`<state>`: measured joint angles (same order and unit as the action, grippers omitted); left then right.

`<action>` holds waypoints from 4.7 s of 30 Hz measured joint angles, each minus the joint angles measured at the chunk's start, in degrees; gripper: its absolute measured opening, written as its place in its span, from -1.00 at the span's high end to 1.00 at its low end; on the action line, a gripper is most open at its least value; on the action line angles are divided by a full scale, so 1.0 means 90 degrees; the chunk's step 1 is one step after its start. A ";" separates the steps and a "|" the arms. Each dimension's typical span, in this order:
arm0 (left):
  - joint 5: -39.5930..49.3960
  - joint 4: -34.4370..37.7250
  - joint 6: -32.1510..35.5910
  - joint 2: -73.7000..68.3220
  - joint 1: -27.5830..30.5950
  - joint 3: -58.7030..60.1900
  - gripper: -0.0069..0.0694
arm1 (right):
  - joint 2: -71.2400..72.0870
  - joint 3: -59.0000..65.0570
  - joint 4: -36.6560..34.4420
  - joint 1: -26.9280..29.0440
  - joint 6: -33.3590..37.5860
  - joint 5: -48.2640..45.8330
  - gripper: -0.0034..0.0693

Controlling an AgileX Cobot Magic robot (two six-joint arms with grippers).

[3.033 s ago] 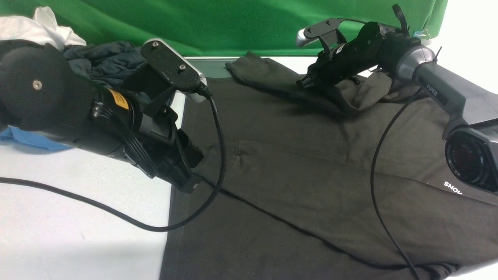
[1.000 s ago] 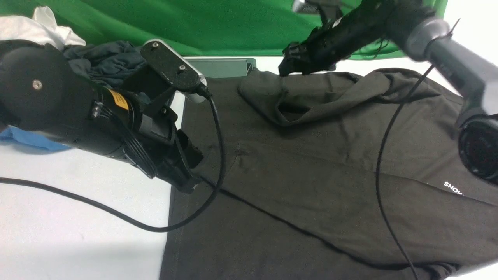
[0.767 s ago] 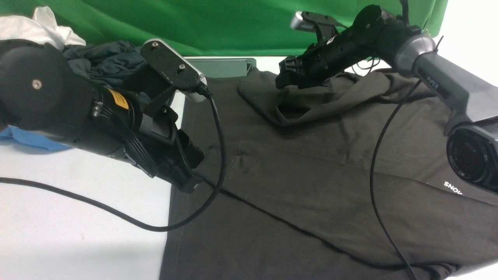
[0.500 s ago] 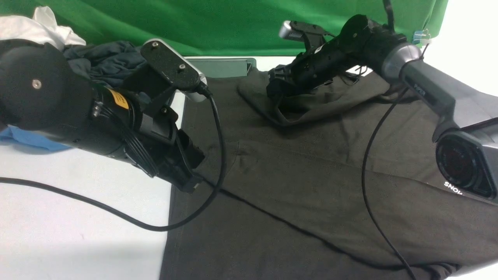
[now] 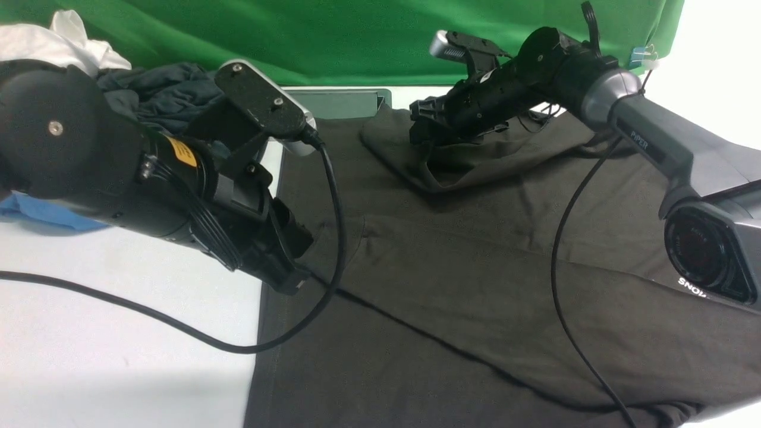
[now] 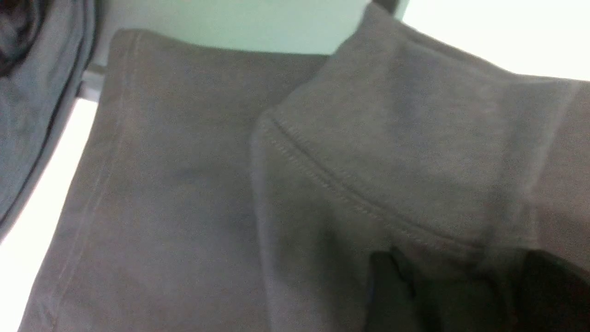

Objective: Fold a long-sleeved shirt on a white desktop.
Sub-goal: 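Fold the left side of the dark shirt inward over its body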

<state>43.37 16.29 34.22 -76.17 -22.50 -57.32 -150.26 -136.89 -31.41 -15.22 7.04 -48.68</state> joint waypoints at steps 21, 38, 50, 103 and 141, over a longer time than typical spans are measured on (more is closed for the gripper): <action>0.0018 0.0006 0.0000 0.0000 0.0000 0.0000 0.77 | -0.0126 -0.0007 -0.0149 -0.0089 0.0243 0.0130 0.72; 0.0018 0.0006 0.0000 0.0000 0.0000 0.0000 0.77 | 0.0504 -0.0012 -0.0168 -0.0115 0.1391 -0.0683 0.78; 0.0025 -0.0006 0.0000 0.0000 0.0000 0.0000 0.77 | 0.0512 -0.0012 -0.0296 -0.0549 0.2483 -0.1639 0.77; 0.0187 -0.0108 0.0000 0.0000 0.0000 0.0000 0.77 | 0.0721 0.0145 0.3402 -0.0975 -0.0168 -0.2019 0.81; 0.0306 -0.0009 0.0070 0.0317 -0.0074 0.0066 0.77 | 0.1947 0.0746 0.2407 -0.1643 0.0474 -0.2346 0.82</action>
<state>46.12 16.20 34.84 -73.32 -23.16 -56.73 -132.74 -130.18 -9.75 -30.00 11.30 -69.80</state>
